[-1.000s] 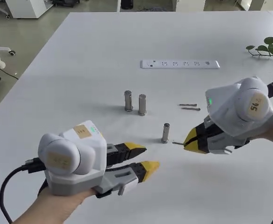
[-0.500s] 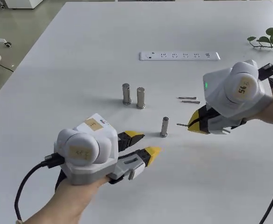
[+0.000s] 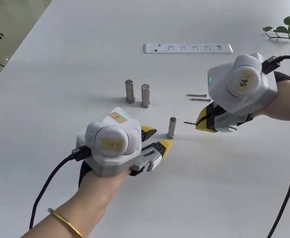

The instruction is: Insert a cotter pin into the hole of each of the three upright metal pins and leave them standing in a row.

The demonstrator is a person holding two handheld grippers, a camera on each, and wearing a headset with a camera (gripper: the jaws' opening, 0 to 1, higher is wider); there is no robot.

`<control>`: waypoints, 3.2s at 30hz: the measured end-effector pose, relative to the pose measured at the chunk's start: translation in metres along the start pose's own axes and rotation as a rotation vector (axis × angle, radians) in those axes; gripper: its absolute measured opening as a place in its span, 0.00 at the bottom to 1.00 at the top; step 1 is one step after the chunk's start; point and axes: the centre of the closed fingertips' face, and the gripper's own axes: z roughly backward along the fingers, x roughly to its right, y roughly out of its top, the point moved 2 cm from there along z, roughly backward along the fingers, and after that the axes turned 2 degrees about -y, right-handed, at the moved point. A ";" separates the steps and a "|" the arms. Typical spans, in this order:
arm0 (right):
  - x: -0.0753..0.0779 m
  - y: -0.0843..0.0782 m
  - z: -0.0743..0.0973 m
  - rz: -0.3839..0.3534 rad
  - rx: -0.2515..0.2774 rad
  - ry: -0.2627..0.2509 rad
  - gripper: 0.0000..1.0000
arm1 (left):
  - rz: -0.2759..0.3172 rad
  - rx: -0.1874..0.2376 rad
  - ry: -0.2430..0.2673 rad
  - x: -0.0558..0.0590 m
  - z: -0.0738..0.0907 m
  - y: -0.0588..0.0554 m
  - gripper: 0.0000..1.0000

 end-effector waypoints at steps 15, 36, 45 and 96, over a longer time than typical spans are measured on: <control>0.007 0.002 -0.009 0.010 -0.005 0.023 0.00 | 0.019 -0.018 0.005 -0.007 -0.031 0.002 0.18; 0.007 0.008 -0.015 0.029 -0.008 0.042 0.00 | -0.055 -0.042 -0.007 -0.008 -0.043 0.000 0.07; 0.008 0.009 -0.014 0.042 -0.016 0.038 0.00 | -0.064 -0.042 -0.019 -0.008 -0.043 -0.001 0.07; 0.003 0.035 -0.014 0.105 0.048 -0.002 0.00 | -0.067 -0.041 -0.022 -0.008 -0.045 -0.003 0.07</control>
